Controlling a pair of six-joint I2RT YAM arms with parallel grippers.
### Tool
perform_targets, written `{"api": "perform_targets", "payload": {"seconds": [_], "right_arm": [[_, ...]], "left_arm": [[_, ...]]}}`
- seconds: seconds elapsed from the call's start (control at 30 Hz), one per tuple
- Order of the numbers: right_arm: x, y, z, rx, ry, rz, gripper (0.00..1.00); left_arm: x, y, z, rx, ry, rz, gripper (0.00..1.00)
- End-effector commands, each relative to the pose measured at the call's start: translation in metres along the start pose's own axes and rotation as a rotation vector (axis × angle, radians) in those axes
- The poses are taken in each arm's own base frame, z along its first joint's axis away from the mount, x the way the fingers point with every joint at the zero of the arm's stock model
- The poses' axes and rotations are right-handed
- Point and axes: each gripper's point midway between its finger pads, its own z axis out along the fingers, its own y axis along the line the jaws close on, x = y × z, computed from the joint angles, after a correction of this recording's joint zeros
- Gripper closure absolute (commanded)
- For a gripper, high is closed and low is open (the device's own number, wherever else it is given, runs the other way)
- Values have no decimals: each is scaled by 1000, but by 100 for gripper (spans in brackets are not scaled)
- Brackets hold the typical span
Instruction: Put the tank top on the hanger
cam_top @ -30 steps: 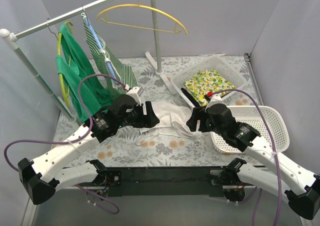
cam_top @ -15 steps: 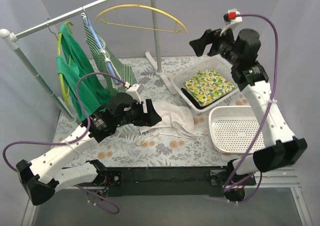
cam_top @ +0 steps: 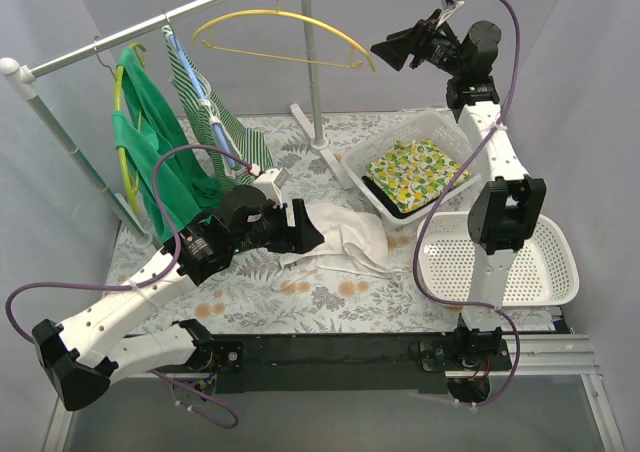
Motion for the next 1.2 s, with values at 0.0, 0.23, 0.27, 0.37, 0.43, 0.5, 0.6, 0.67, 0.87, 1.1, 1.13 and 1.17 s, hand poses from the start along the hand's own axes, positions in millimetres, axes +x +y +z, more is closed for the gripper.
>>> {"api": "perform_targets", "payload": {"seconds": [0.0,0.23,0.27,0.37,0.43,0.5,0.6,0.67,0.87,1.1,1.13,1.17], "right_arm": [[-41,36,6,-233,-102,-13,1],[-10,57,19,-280,-66,15,1],[-6,61,19,-279,-61,15,1],[6,70,18,-274,-48,19,1],[7,80,18,-275,-50,6,1],[18,82,18,-270,-35,21,1],[25,92,16,-260,-31,14,2],[22,98,12,-248,-40,-10,4],[30,113,7,-213,-21,-35,5],[35,110,27,-94,26,-142,7],[35,110,30,-70,46,-142,7],[37,105,38,-24,45,-182,7]], "left_arm": [[-3,-3,-8,20,-17,22,29],[-2,0,-6,9,-16,30,29],[-2,0,-6,12,-18,34,29],[-3,-2,-4,17,-14,35,29],[-4,-2,-5,15,-19,32,29],[-7,-3,-7,14,-32,22,29],[-14,-7,-10,18,-56,4,29],[-20,-10,-12,21,-75,-3,29],[-28,-12,-14,14,-105,-22,29],[-27,-11,-14,13,-104,-36,29],[-28,-12,-14,14,-106,-39,29],[-29,-12,-15,15,-111,-42,29]]}}
